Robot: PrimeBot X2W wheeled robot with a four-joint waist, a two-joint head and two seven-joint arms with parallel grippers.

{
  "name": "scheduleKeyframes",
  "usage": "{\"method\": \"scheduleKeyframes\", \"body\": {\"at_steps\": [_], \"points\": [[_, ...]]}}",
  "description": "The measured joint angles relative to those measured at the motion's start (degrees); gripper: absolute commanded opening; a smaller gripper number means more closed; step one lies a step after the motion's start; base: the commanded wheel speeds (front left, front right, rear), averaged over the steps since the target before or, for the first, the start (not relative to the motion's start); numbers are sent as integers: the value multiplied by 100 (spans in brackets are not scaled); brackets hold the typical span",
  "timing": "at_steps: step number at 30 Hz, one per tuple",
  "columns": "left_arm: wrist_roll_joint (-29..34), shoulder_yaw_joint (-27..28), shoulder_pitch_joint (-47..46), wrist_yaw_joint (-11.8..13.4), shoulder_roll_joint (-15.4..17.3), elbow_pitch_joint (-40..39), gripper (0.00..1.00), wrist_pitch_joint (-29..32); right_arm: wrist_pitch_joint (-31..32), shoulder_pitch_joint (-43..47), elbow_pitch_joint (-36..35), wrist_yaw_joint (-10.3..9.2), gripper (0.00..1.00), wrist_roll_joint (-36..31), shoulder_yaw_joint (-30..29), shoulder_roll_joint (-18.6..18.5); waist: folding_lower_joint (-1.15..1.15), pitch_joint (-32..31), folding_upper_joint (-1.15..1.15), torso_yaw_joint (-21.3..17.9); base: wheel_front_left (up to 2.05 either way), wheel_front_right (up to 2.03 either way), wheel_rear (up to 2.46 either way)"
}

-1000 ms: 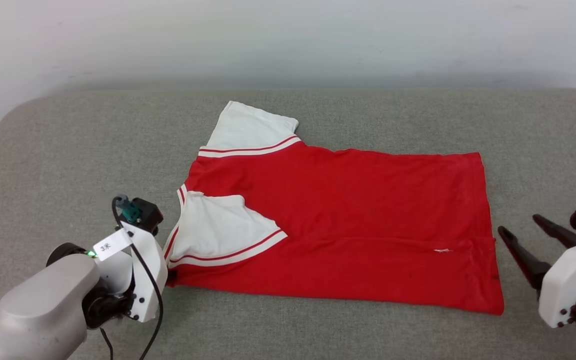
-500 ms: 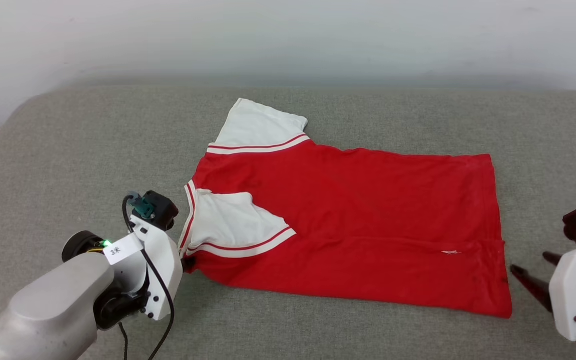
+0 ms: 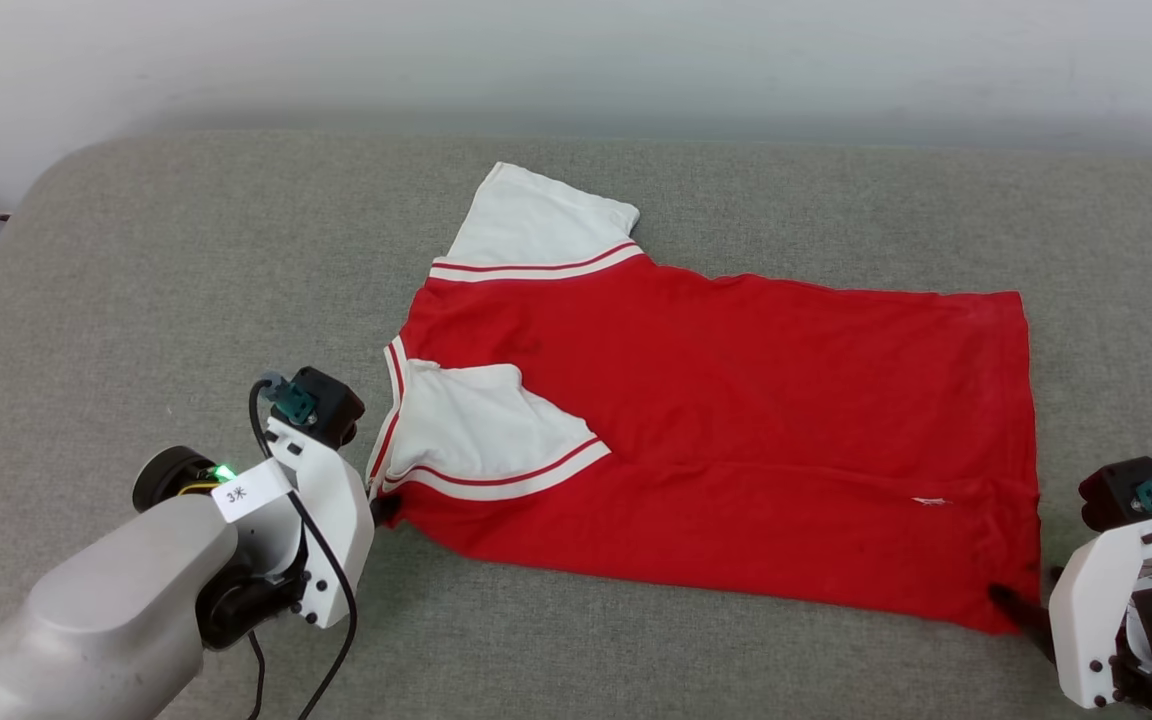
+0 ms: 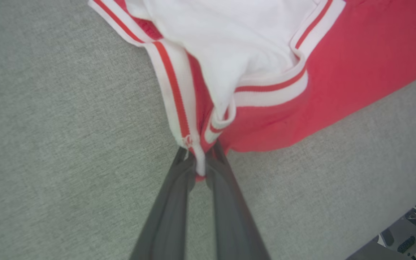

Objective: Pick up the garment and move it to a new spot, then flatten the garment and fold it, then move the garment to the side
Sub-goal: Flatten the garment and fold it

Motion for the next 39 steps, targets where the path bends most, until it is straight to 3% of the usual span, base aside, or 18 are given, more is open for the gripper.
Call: {"method": "scheduleKeyframes", "body": {"at_steps": [2,3,4,5,13,24,35,36,37,38,39], "points": [[-3,-3,21,-7,10,25,0,-32,-188,-12,152,-2,100,30,22,74,0,-6,0,-3,0,0,0],[-16,-3,40,-7,15,34,0,-36,-261,-24,207,-12,55,59,62,93,0,-17,0,-10,0,0,0],[-25,-3,60,-7,21,51,0,-53,-369,-34,248,-12,18,68,94,99,0,-33,0,-18,0,0,0],[-31,-2,93,-5,31,64,0,-74,-497,-37,294,-11,0,87,116,119,0,-54,0,-29,0,0,0],[-178,-1,538,102,298,-145,0,-243,-1171,60,149,2,0,404,210,13,0,-477,0,-150,0,0,0],[-404,-35,1191,508,679,-910,0,-282,-1078,830,-671,3,0,597,-149,-372,0,-665,0,-180,0,0,0],[-641,-64,1451,593,563,-613,0,-248,-895,899,-257,3,0,556,-227,-37,0,-437,0,-202,0,0,0],[-660,-58,1457,590,546,-583,11,-268,-982,898,-231,3,0,554,-237,-22,0,-440,0,-197,0,0,0],[-595,-64,1463,602,547,-538,100,-341,-1125,899,-187,3,72,544,-270,38,0,-472,0,-197,0,0,0],[-504,-75,1461,619,577,-536,100,-400,-1225,903,-183,3,100,528,-302,65,0,-497,0,-199,0,0,0],[-422,-77,1461,646,616,-552,100,-467,-1340,905,-190,3,100,489,-365,92,0,-526,0,-203,0,0,0]]}}
